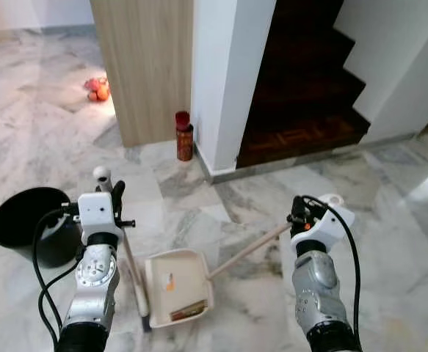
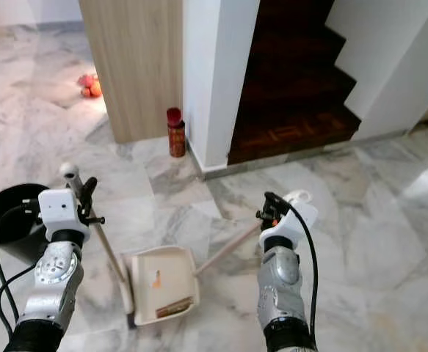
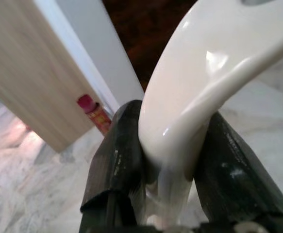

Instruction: Sweep floor

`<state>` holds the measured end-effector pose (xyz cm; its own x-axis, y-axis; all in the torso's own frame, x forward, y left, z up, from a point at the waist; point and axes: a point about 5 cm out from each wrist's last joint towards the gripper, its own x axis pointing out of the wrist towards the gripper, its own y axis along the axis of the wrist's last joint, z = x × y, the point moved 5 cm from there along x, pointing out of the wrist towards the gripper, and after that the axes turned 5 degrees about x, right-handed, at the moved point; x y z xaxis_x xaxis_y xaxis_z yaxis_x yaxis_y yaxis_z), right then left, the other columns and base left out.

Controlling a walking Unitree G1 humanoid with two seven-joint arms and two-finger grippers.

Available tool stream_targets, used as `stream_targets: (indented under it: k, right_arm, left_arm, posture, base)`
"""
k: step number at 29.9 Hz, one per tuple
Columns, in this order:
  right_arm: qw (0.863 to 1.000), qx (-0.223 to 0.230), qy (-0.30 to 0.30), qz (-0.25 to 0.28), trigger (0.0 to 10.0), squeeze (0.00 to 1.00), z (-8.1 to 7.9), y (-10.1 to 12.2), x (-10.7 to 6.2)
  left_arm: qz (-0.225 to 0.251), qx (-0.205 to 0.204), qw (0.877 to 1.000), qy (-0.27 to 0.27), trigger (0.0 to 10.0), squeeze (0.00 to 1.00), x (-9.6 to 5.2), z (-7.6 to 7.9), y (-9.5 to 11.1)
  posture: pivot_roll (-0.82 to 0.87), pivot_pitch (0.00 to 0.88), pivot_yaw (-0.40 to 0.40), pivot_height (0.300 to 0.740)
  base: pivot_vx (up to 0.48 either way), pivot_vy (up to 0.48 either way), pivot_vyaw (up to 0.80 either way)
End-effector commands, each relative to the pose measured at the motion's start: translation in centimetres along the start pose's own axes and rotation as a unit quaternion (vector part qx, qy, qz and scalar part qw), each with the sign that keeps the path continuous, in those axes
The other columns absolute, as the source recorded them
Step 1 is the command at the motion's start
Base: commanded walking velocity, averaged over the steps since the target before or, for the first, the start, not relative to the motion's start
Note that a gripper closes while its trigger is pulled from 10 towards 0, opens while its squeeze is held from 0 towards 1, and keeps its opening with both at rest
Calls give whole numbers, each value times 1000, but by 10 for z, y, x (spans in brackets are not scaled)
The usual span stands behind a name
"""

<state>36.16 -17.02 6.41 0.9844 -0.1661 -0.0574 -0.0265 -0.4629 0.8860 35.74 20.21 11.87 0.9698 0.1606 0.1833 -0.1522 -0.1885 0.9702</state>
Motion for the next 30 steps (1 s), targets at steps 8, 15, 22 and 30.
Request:
stream_targets:
  k: [8, 15, 22, 30]
  right_arm:
    - [1000, 7, 5, 15, 10000, 0, -5, 8, 2]
    - [1000, 2, 11, 14, 10000, 0, -7, 8, 2]
    - [1000, -1, 13, 13, 10000, 0, -7, 8, 2]
    - [1000, 3, 13, 11, 10000, 0, -8, 6, 1]
  left_arm:
    - [19, -2, 1000, 1, 10000, 0, 3, 0, 10]
    - [18, -2, 1000, 1, 10000, 0, 3, 0, 11]
    - [18, -2, 1000, 3, 10000, 0, 3, -1, 10]
    - [17, -1, 1000, -1, 10000, 0, 3, 0, 10]
  posture:
    - [-25, 80, -53, 740]
    - [-23, 88, -53, 740]
    - [-20, 85, -54, 740]
    - [-22, 77, -50, 740]
  base:
    - [0, 331, 352]
    - [0, 332, 0]
    - [0, 332, 549]
    - [0, 332, 223]
